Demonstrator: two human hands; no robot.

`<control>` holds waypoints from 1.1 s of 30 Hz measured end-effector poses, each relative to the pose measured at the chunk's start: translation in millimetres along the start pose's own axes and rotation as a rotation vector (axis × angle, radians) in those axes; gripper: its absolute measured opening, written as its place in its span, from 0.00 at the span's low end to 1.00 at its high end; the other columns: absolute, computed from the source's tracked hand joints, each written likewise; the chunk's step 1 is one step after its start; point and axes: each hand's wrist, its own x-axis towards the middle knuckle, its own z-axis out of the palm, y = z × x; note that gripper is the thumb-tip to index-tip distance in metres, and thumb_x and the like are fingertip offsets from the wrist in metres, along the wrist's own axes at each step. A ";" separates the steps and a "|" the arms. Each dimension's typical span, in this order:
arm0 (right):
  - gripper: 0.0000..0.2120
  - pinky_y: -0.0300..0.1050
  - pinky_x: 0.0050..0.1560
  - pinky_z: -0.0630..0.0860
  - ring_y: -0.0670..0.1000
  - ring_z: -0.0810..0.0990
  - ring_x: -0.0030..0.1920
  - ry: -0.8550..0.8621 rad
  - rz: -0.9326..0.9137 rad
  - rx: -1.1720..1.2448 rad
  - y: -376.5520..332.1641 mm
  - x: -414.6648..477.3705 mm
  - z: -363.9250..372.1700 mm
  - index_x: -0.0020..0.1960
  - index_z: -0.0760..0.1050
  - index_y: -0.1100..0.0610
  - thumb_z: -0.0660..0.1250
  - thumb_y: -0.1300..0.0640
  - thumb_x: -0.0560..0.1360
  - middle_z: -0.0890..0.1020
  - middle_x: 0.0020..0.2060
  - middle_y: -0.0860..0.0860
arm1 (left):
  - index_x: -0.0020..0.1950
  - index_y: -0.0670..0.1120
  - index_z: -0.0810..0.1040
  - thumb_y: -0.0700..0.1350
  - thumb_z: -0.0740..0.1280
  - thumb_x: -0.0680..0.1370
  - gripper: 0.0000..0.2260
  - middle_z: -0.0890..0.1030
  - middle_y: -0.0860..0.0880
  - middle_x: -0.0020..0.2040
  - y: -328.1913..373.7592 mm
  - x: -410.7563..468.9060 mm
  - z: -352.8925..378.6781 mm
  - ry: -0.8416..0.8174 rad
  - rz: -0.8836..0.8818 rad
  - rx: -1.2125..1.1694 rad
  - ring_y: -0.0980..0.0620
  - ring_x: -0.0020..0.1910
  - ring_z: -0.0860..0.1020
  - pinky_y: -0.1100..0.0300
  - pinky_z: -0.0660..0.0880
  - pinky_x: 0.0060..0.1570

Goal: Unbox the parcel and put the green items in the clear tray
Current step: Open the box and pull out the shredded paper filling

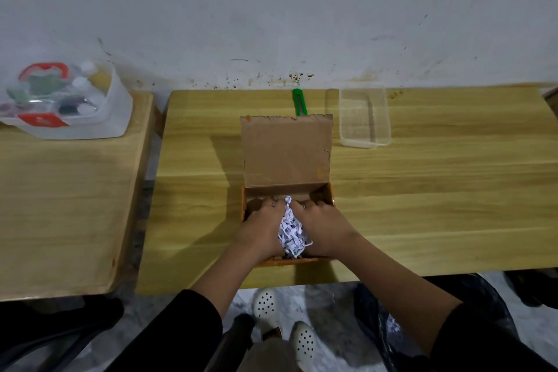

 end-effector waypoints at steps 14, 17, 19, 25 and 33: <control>0.32 0.52 0.52 0.76 0.61 0.76 0.55 0.128 0.111 0.218 -4.3 -10.1 8.1 0.69 0.61 0.56 0.68 0.52 0.68 0.76 0.58 0.59 | 0.70 0.49 0.58 0.42 0.70 0.71 0.31 0.65 0.44 0.66 8.8 -6.4 3.7 0.158 -0.004 0.049 0.39 0.54 0.77 0.48 0.76 0.50; 0.32 0.53 0.53 0.75 0.62 0.76 0.55 0.208 0.119 0.253 -4.0 -11.8 6.2 0.68 0.62 0.58 0.70 0.56 0.67 0.76 0.57 0.60 | 0.71 0.49 0.56 0.39 0.70 0.71 0.33 0.64 0.45 0.67 10.2 -8.3 4.6 0.247 0.017 0.073 0.40 0.54 0.77 0.50 0.75 0.50; 0.33 0.52 0.49 0.76 0.62 0.77 0.51 0.281 0.111 0.277 -4.8 -12.2 6.1 0.66 0.65 0.59 0.73 0.57 0.64 0.78 0.52 0.60 | 0.71 0.49 0.56 0.37 0.69 0.71 0.34 0.64 0.46 0.67 12.3 -11.1 2.3 0.321 0.027 0.080 0.41 0.53 0.77 0.52 0.75 0.49; 0.36 0.53 0.49 0.78 0.61 0.77 0.51 0.346 0.084 0.322 -8.1 -10.4 -4.6 0.68 0.62 0.57 0.73 0.59 0.63 0.78 0.52 0.59 | 0.71 0.50 0.57 0.36 0.69 0.71 0.33 0.63 0.45 0.67 14.2 -20.7 -14.1 0.371 0.009 0.085 0.41 0.53 0.76 0.54 0.74 0.45; 0.33 0.51 0.51 0.73 0.60 0.74 0.55 0.307 0.059 0.346 11.5 -6.2 -52.3 0.69 0.59 0.55 0.70 0.57 0.67 0.74 0.56 0.58 | 0.70 0.52 0.58 0.42 0.72 0.69 0.34 0.69 0.47 0.59 42.2 -21.6 -63.5 0.393 0.054 0.067 0.42 0.51 0.78 0.53 0.75 0.42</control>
